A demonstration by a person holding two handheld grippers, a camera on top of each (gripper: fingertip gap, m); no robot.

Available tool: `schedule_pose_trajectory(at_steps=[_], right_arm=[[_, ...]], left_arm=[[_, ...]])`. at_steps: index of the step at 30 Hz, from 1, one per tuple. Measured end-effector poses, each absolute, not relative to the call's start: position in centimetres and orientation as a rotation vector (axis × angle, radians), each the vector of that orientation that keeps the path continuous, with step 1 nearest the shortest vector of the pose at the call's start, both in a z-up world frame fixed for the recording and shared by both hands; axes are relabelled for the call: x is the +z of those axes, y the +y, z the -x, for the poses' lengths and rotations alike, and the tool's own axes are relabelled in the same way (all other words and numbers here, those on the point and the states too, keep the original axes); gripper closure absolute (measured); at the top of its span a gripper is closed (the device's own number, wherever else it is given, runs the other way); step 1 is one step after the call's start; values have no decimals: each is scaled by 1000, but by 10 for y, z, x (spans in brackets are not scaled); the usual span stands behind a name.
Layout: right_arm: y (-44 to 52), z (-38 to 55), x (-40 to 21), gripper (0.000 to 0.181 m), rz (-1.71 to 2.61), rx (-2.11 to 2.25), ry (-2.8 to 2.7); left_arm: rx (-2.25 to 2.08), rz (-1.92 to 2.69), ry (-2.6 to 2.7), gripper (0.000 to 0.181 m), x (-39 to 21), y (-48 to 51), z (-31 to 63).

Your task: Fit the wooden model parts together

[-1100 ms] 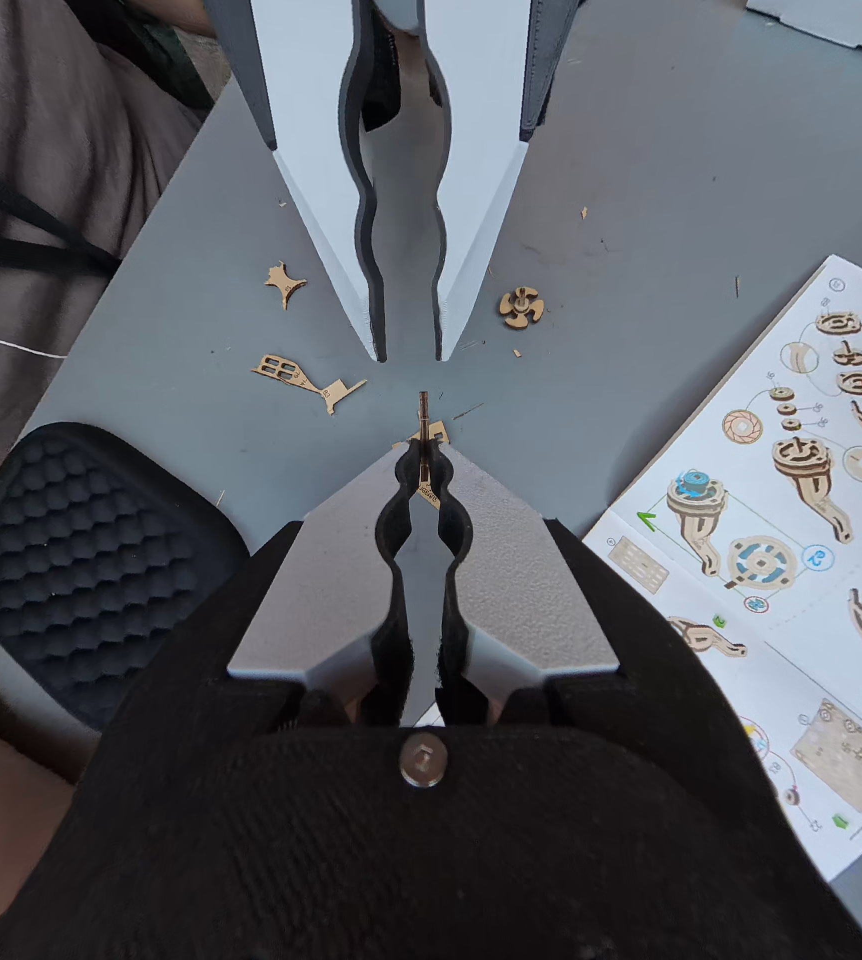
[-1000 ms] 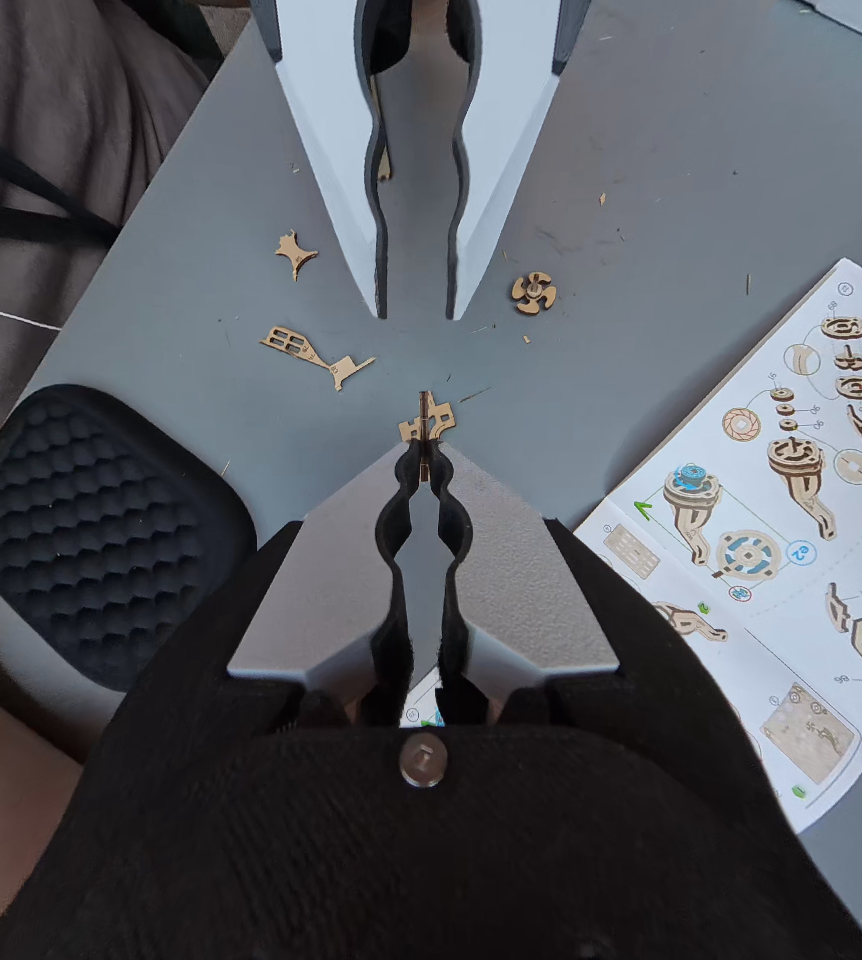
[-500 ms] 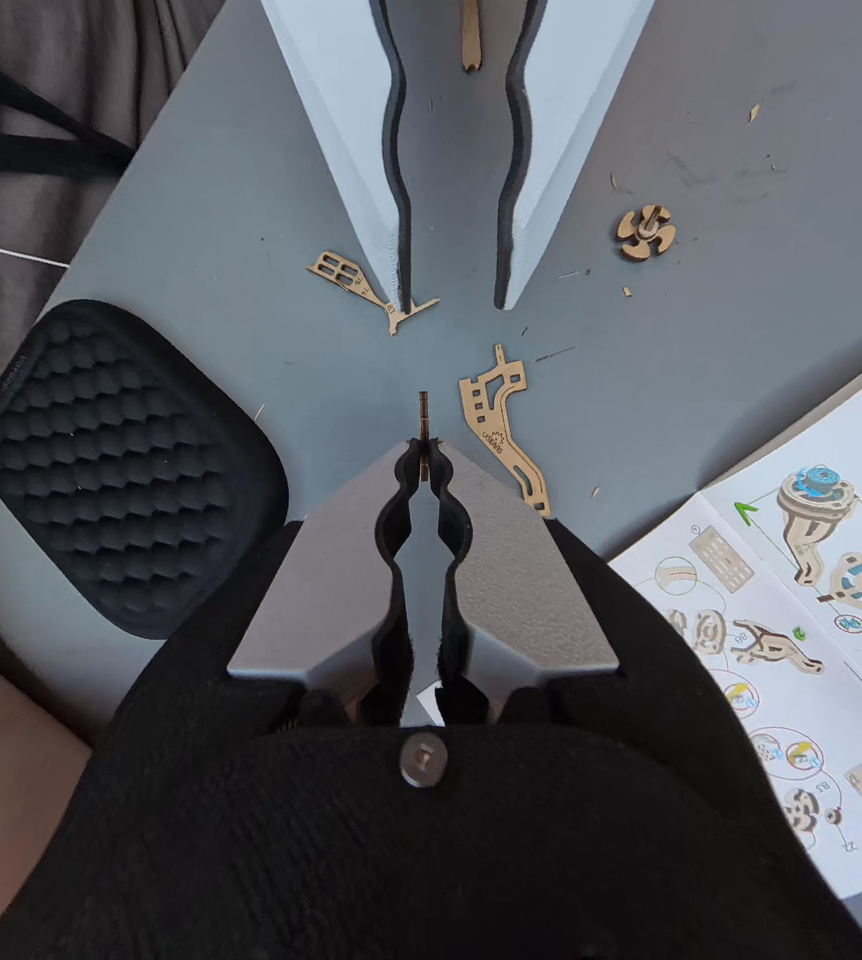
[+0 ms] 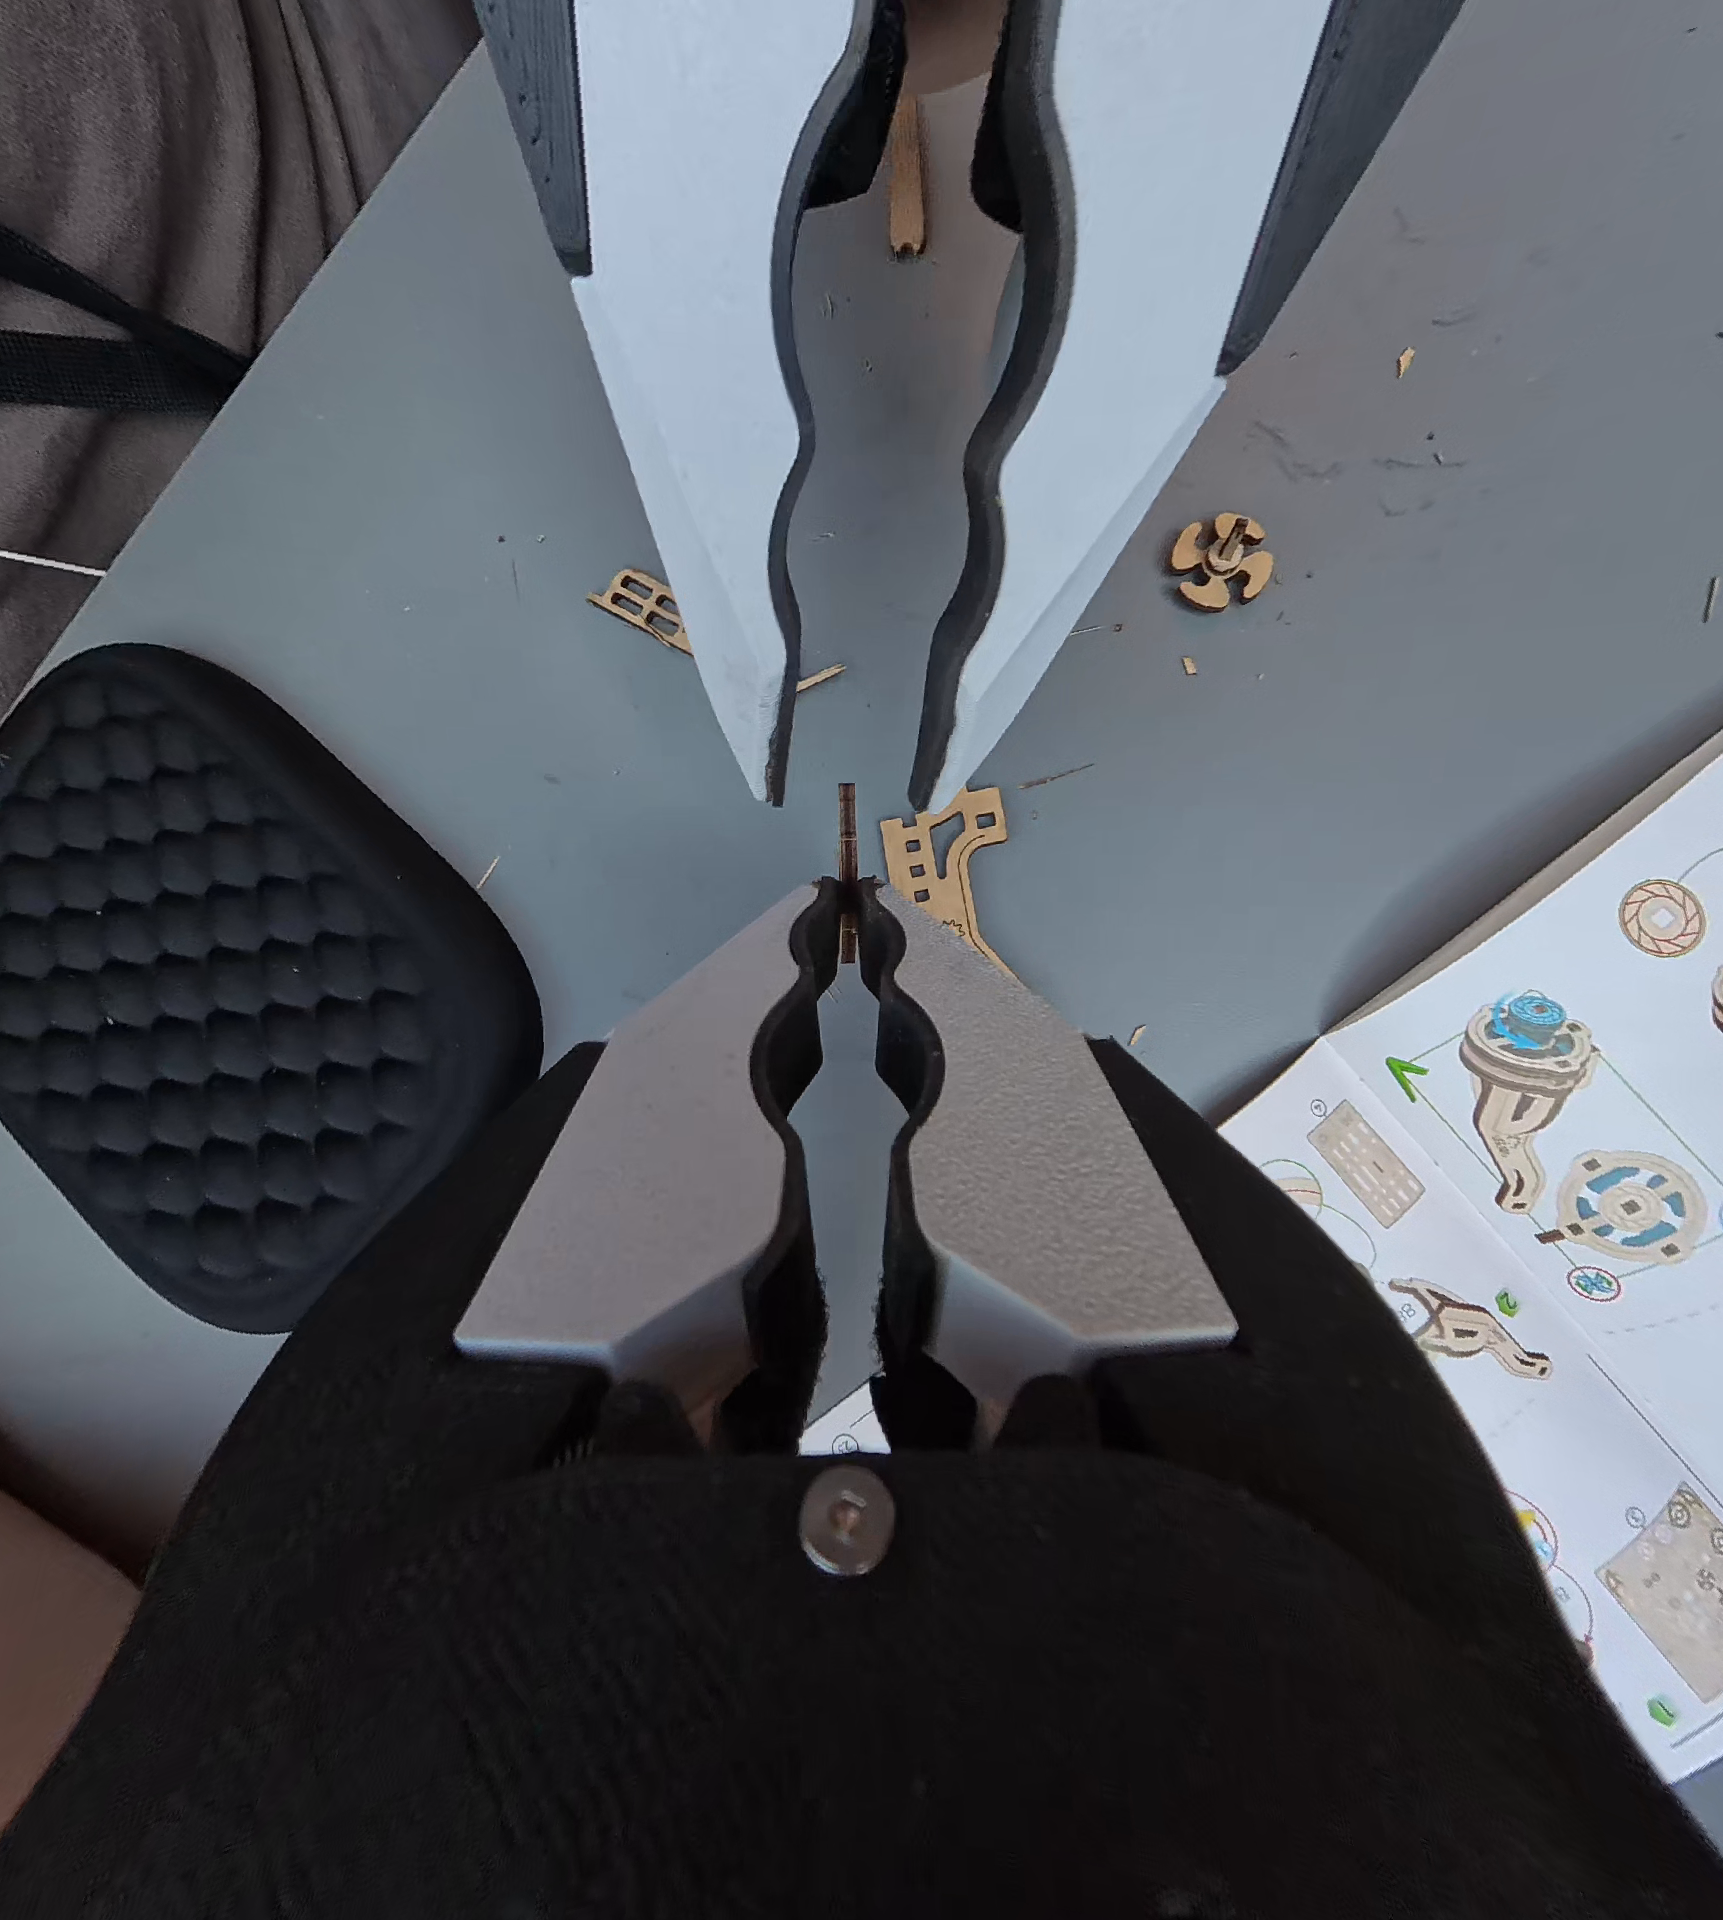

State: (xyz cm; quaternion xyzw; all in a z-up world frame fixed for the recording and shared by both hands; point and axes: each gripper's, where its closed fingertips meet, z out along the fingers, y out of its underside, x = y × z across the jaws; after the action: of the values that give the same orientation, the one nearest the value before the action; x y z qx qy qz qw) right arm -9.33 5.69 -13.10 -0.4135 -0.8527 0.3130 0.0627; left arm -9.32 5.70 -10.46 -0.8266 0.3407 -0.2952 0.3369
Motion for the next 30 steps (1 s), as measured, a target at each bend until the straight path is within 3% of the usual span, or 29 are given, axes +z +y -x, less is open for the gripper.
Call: schedule_pose_trajectory(at_steps=[13, 23, 26, 30], right_arm=[[55, 98, -137, 179, 1242, 929, -2581], [52, 100, -130, 179, 1215, 965, -2561], [53, 100, -133, 179, 1225, 953, -2572], [54, 102, -133, 179, 1227, 954, -2559]], left_arm=[[-539, 2197, 1021, 171, -126, 52, 99], [-556, 2197, 968, 164, -117, 54, 104], [-557, 2193, 923, 155, -116, 56, 106], [-578, 2188, 915, 157, -118, 57, 107]])
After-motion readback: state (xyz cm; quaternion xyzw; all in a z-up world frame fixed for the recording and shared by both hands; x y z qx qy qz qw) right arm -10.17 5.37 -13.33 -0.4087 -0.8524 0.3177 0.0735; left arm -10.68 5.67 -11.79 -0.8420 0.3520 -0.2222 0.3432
